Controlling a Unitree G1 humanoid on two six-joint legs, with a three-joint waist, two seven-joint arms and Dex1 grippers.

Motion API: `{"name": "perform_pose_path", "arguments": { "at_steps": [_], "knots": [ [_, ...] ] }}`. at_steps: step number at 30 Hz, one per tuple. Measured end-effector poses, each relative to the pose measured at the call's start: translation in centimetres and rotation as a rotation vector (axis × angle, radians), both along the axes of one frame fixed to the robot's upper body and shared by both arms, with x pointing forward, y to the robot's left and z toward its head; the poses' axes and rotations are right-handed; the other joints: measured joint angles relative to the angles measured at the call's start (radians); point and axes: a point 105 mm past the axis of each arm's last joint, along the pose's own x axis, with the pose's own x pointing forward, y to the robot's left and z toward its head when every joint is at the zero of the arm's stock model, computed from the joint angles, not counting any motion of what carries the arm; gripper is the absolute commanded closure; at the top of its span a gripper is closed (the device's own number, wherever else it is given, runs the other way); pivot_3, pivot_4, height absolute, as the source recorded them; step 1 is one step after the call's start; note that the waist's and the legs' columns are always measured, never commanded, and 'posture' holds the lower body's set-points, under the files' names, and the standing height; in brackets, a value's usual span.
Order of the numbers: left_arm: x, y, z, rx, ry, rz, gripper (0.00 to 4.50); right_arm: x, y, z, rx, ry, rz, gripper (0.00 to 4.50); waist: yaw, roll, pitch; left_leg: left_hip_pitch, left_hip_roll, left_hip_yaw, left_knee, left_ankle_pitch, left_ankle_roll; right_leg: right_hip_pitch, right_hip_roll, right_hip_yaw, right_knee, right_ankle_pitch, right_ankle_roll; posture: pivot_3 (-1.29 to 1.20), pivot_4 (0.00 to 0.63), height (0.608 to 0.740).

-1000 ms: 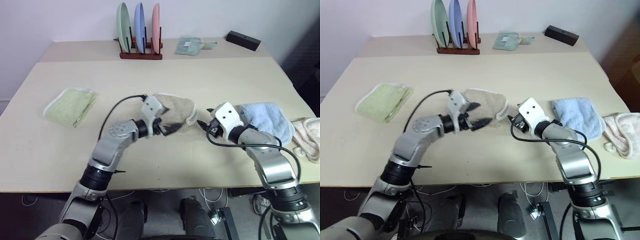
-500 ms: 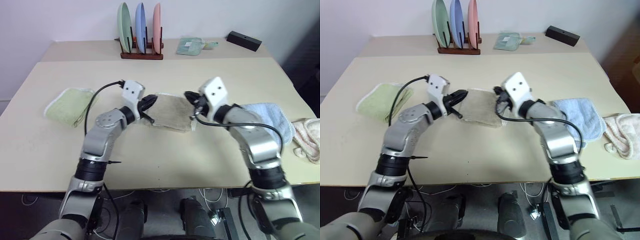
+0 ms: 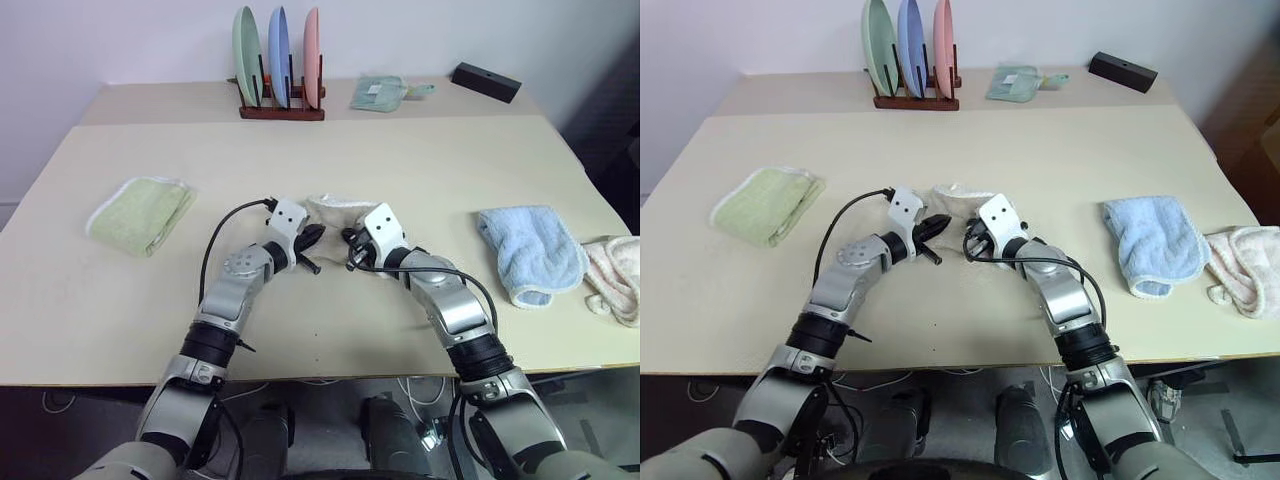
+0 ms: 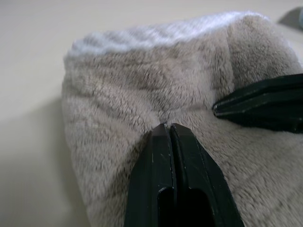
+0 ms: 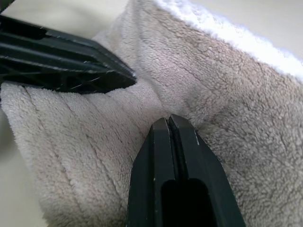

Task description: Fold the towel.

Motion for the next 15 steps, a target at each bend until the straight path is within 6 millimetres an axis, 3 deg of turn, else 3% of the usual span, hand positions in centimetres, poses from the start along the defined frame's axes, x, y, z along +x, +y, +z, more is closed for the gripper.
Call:
{"name": "perform_pose_path", "arguments": {
  "at_steps": [2, 4, 6, 9, 12, 13, 15],
  "knots": [
    [-0.2, 0.2, 0.0, -0.023, -0.012, 0.010, 4.44, -0.2, -0.1, 0.4, 0.012, -0.011, -0.002, 4.50, 0.000, 0.000, 0.000, 0.000, 0.000, 0.000, 0.000, 0.000, 0.000, 0.000, 0.000, 0.000, 0.000, 0.000, 0.000, 0.00, 0.150, 0.740],
    [-0.4, 0.8, 0.5, -0.054, -0.027, 0.027, 4.50, -0.5, -0.6, 1.2, 0.052, -0.012, -0.009, 3.98, 0.000, 0.000, 0.000, -0.001, 0.000, 0.000, 0.000, 0.000, 0.000, -0.002, 0.000, 0.000, 0.000, 0.000, 0.000, 0.00, 0.150, 0.740],
    [-0.6, 1.7, 1.4, -0.072, -0.059, 0.046, 4.50, -1.0, -1.3, 2.4, 0.107, -0.005, -0.015, 3.26, -0.001, 0.000, 0.000, -0.002, 0.000, 0.000, 0.000, 0.000, 0.000, -0.002, 0.000, 0.000, 0.000, 0.000, 0.000, 0.00, 0.150, 0.740],
    [-1.3, 4.4, 3.3, -0.042, -0.142, 0.065, 4.50, -1.9, -3.7, 4.1, 0.160, 0.022, -0.058, 1.68, -0.001, 0.000, 0.000, -0.002, 0.000, 0.000, -0.001, 0.000, 0.000, -0.003, 0.000, 0.000, 0.000, 0.000, 0.000, 0.00, 0.150, 0.740],
    [-3.0, 6.7, 3.2, 0.037, -0.168, 0.031, 4.50, -2.7, -5.9, 4.2, 0.228, 0.108, -0.133, 0.23, -0.001, 0.000, 0.001, -0.002, 0.000, 0.000, -0.001, 0.000, 0.000, -0.002, 0.000, 0.000, 0.000, 0.000, 0.000, 0.00, 0.150, 0.740],
    [-3.7, 7.1, 2.8, 0.069, -0.163, 0.003, 4.50, -3.0, -6.1, 3.9, 0.260, 0.160, -0.150, 0.01, -0.001, 0.000, 0.001, -0.002, 0.000, 0.000, -0.001, 0.000, 0.000, -0.003, 0.000, 0.000, 0.000, 0.000, -0.001, 0.00, 0.150, 0.740],
    [-5.2, 7.5, 1.9, 0.130, -0.147, -0.067, 4.50, -3.4, -6.2, 3.2, 0.320, 0.255, -0.185, 0.01, -0.001, 0.001, 0.001, -0.002, 0.000, 0.000, -0.001, 0.000, 0.000, -0.003, 0.000, 0.000, 0.000, 0.000, -0.001, 0.00, 0.150, 0.740]
  ]
}}
